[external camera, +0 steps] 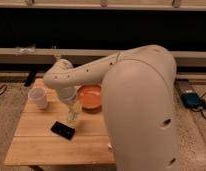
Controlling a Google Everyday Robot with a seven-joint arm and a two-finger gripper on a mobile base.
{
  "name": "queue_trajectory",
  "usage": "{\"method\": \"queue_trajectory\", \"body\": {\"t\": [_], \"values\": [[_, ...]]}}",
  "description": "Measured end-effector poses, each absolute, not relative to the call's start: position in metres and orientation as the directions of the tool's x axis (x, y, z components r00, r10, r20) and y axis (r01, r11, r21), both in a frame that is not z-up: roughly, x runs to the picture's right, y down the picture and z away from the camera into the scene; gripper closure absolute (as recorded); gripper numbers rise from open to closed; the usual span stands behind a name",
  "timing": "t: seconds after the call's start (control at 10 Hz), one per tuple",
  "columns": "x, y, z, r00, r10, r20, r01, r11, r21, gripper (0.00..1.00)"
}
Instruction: Place the white sponge in the ceramic cup
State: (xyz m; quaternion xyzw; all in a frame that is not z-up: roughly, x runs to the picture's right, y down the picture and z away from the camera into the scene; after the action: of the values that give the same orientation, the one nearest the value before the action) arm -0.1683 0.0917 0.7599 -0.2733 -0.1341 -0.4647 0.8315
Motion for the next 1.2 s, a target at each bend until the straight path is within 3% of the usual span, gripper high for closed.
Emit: {"method": "queue_trajectory", "body": {"t": [1.2], "values": [[-0.3,-0.043,0.763,0.401,-0.874,0.275,0.915,0.37,-0.16,1.0]]}}
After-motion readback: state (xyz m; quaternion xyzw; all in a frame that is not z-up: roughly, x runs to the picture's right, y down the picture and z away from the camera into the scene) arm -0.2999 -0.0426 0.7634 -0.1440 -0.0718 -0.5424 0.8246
